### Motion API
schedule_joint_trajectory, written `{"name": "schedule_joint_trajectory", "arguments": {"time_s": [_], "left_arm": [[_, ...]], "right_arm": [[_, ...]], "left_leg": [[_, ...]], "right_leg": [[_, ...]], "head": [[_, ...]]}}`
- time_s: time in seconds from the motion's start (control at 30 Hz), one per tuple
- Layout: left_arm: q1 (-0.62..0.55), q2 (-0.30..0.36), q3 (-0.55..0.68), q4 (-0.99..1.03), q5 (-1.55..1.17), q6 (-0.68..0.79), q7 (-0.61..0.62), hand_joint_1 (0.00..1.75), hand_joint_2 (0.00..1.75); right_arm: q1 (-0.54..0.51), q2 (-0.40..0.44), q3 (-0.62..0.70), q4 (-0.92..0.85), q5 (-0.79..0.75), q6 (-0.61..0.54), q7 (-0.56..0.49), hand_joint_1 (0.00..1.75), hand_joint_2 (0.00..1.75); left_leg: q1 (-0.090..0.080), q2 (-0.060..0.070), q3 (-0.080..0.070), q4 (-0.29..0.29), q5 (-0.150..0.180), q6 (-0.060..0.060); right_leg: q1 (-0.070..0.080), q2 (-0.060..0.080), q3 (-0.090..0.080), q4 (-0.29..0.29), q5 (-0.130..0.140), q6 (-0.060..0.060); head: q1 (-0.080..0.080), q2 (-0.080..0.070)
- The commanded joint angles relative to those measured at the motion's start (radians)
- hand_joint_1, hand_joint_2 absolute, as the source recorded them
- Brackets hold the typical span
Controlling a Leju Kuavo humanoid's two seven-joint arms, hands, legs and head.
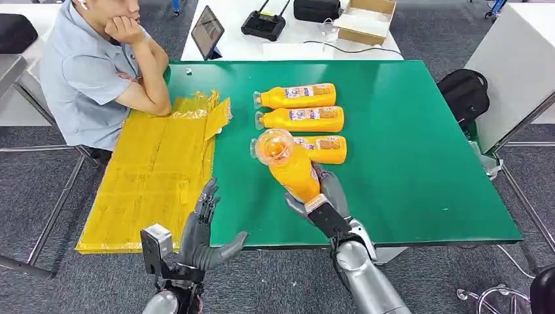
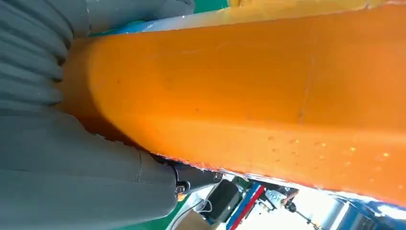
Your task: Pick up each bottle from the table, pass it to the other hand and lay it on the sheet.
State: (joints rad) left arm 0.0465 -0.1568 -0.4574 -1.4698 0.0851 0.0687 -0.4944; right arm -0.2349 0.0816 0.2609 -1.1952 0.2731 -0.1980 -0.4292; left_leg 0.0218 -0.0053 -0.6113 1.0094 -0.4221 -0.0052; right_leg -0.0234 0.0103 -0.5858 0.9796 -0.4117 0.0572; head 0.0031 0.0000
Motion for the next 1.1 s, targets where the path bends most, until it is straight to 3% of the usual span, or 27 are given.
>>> {"name": "schedule_joint_trajectory", "arguments": {"time_s": [0.03,0.1,0.3,0.53,0.77,1.1], "left_arm": [[-0.039,0.071,-0.08,0.029,-0.035,-0.068,-0.011,0.0,1.75],[-0.046,0.055,-0.069,0.04,-0.037,-0.07,0.002,0.0,1.75],[-0.051,0.046,-0.055,0.05,-0.029,-0.066,0.011,0.0,1.75],[-0.023,0.007,0.031,-0.005,0.042,0.0,0.02,0.0,1.75],[-0.089,0.002,-0.015,0.026,0.1,-0.02,0.027,0.0,1.75],[-0.083,0.011,-0.012,-0.037,0.088,0.018,-0.018,0.0,1.75]], "right_arm": [[-0.079,0.012,0.086,0.063,0.008,0.092,0.007,1.75,1.75],[-0.095,0.021,0.172,0.08,0.067,0.12,0.002,1.75,1.75],[-0.086,0.038,0.209,0.077,0.093,0.111,0.007,1.75,1.75],[-0.024,0.048,0.38,0.033,0.193,0.092,0.006,1.75,1.75],[-0.05,0.031,0.414,0.08,0.175,0.075,-0.006,1.75,1.75],[-0.088,0.058,0.469,0.158,0.182,0.097,0.009,1.75,1.75]], "left_leg": [[0.0,0.003,0.005,0.0,-0.002,0.002],[-0.001,0.004,0.002,0.0,-0.001,0.001],[0.0,0.001,0.002,-0.001,-0.001,0.001],[0.0,0.003,0.002,-0.001,-0.002,0.001],[0.0,0.0,-0.001,-0.001,0.0,0.001],[0.0,0.0,-0.001,-0.001,0.0,0.001]], "right_leg": [[0.001,0.0,0.005,-0.001,-0.001,-0.004],[0.0,0.003,0.001,0.0,0.0,-0.002],[0.001,0.0,0.001,-0.001,-0.001,-0.003],[0.001,0.002,0.002,-0.001,-0.001,-0.003],[0.0,-0.001,-0.001,0.0,-0.001,-0.002],[0.001,-0.001,-0.001,0.0,-0.001,-0.002]], "head": [[0.0,0.0],[0.0,0.0],[0.0,0.0],[0.0,0.0],[0.0,0.0],[0.0,0.0]]}}
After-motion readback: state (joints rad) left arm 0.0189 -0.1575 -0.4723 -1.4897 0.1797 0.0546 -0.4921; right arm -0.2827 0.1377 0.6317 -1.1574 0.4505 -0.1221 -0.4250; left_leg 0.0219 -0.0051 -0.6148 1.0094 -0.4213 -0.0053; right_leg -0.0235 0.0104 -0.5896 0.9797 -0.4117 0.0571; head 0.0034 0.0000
